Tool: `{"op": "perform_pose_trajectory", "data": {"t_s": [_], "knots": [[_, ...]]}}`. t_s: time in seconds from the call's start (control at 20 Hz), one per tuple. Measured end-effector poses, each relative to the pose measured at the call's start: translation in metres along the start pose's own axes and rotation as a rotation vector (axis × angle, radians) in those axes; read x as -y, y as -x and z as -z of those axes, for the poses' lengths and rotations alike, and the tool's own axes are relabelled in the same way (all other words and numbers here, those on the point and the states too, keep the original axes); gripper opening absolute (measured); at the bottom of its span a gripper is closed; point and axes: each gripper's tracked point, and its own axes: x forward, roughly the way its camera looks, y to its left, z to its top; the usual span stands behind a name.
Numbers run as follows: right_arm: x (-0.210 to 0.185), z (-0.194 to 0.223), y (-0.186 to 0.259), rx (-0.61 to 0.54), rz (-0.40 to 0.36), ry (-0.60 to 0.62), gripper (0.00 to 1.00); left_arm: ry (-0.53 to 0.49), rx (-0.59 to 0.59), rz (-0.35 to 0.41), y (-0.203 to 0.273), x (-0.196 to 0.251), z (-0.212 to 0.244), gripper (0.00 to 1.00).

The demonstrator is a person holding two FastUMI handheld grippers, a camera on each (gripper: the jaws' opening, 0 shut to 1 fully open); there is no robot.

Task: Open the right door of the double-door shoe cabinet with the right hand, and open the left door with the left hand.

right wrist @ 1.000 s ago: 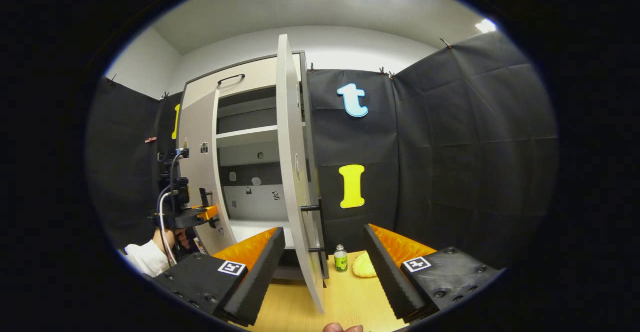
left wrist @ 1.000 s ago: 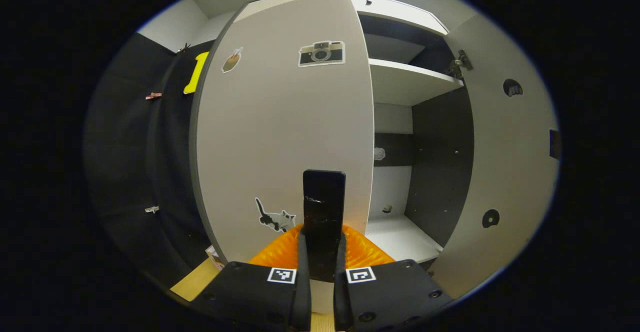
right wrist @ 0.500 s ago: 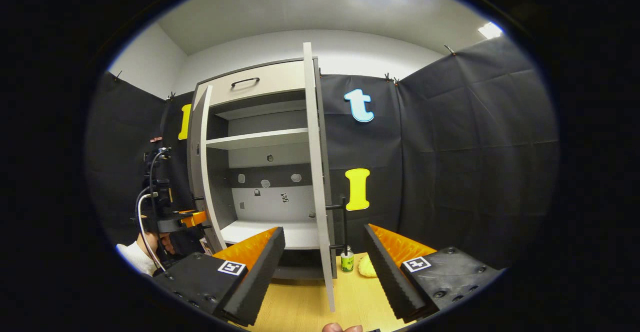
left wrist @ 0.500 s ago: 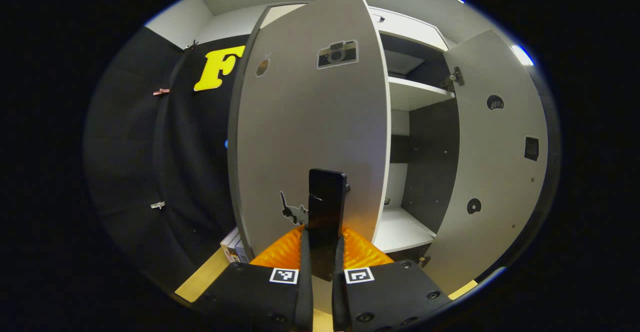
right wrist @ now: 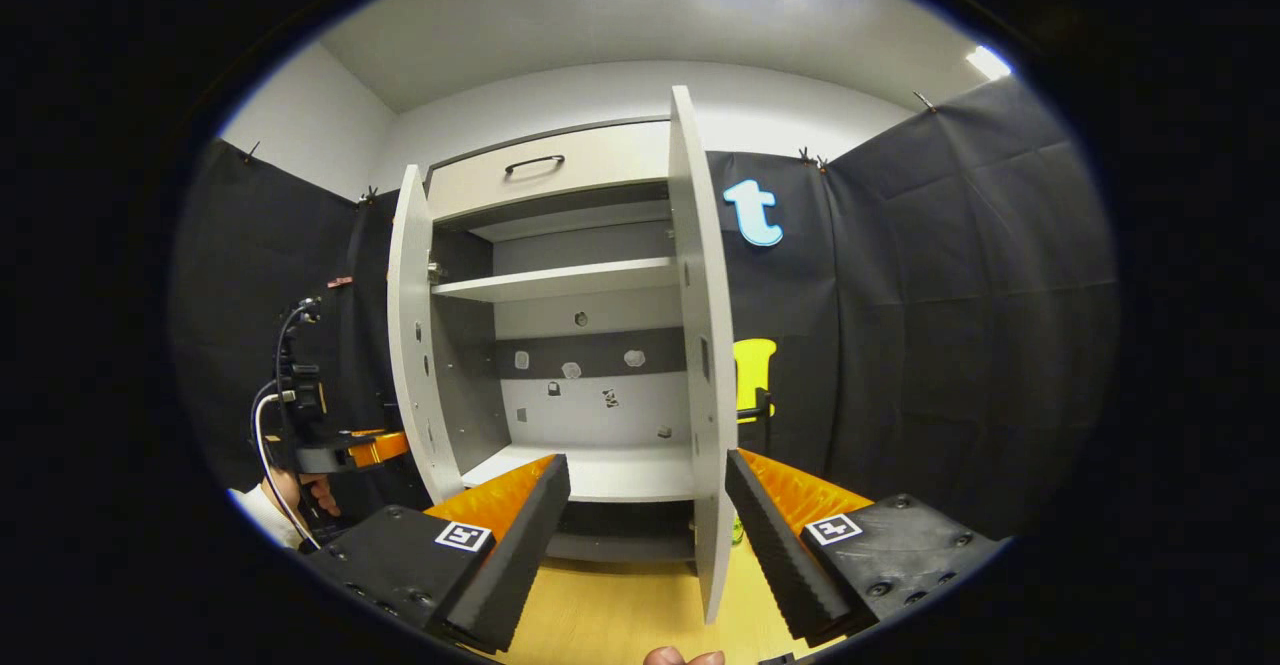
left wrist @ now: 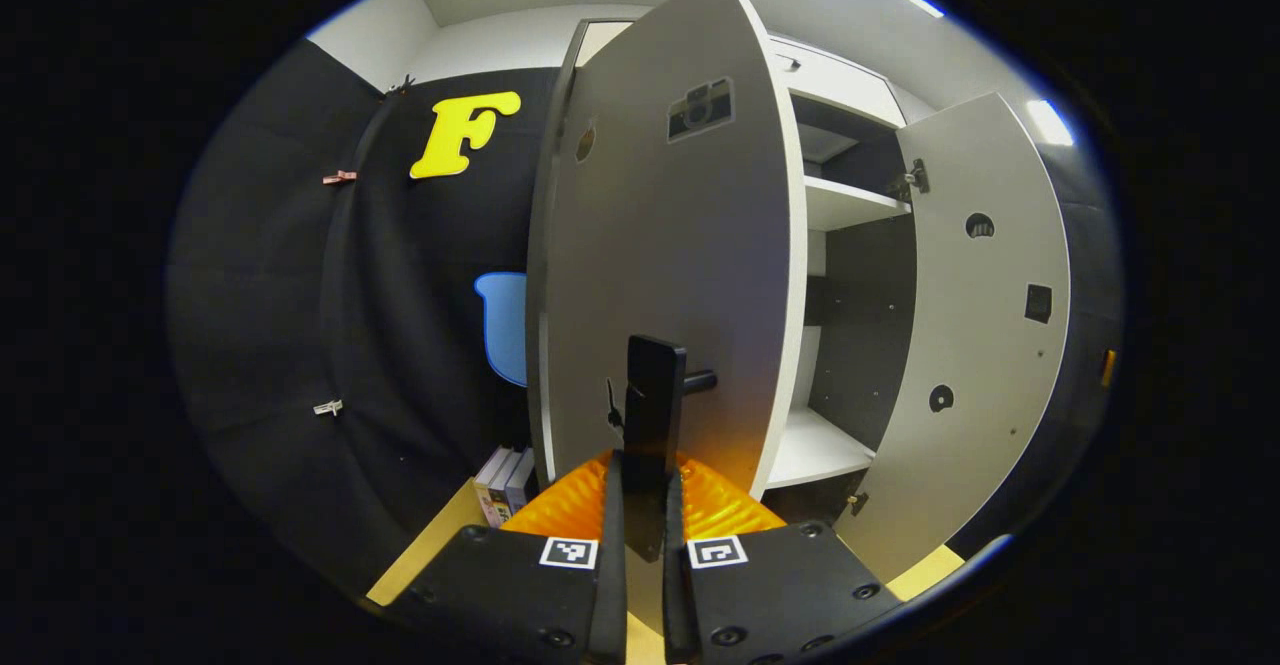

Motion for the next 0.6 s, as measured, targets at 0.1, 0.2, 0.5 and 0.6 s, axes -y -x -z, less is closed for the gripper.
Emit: {"op": "perform_pose_trajectory", "data": {"t_s": [0.1,0.2,0.5,0.6], "knots": [[-0.008,0.004,0.0,-0.006,-0.012,0.007,0.98,0.003,0.001,0.008,0.003,-0.006,0.001,0.19],[-0.013,0.006,-0.001,-0.011,-0.017,0.014,0.98,0.001,0.002,0.016,0.004,-0.009,0.001,0.19],[-0.023,0.005,-0.006,-0.006,-0.024,0.013,0.98,0.011,0.004,0.027,0.007,-0.018,0.0,0.19],[-0.028,0.006,-0.007,-0.007,-0.028,0.016,0.98,0.021,0.007,0.023,0.011,-0.026,0.001,0.19]]}}
